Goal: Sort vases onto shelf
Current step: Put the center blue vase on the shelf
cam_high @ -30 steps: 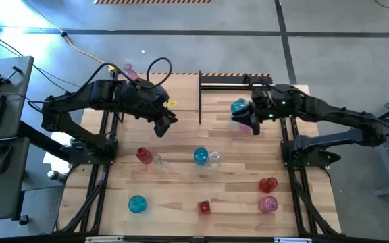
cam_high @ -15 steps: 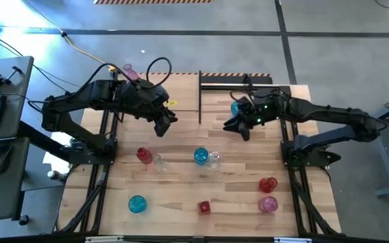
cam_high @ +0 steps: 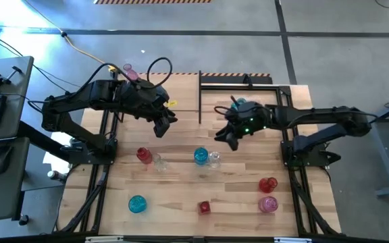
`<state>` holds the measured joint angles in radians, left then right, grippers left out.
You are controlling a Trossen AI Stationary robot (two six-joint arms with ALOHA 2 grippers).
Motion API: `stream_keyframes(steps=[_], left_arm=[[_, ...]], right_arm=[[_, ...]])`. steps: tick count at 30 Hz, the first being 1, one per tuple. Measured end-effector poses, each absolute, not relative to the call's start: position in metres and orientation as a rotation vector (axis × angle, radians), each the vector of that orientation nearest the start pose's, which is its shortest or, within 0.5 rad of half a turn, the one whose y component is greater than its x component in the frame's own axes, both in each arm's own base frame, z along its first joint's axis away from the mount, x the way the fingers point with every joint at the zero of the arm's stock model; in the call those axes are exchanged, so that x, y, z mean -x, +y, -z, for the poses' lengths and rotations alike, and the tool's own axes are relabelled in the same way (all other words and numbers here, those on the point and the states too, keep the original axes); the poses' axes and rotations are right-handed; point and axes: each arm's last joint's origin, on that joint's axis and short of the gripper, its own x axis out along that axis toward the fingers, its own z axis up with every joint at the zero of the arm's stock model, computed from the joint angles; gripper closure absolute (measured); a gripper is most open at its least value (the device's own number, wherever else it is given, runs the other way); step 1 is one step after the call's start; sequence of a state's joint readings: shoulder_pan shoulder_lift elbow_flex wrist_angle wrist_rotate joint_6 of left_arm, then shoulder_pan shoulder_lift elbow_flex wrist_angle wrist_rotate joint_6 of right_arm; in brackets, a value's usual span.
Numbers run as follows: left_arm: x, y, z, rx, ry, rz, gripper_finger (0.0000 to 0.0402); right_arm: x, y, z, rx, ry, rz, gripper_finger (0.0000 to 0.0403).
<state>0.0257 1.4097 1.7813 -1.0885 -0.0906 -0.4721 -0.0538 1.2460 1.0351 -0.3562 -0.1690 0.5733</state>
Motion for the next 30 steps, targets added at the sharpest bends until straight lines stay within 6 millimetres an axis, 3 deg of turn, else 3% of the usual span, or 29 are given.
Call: stream_keyframes(steps=[11, 30], left_arm=[[-0.256, 0.009, -0.444, 0.405, 0.694, -0.271, 0.0301], [-0.256, 0.009, -0.444, 0.408, 0.693, -0.272, 0.0301]], right_arm=[[-0.293, 0.001, -0.292, -0.640, 0.592, 0.037, 0.0286], [-0.322, 0.008, -0.243, -0.581, 0.731, 0.144, 0.0286]])
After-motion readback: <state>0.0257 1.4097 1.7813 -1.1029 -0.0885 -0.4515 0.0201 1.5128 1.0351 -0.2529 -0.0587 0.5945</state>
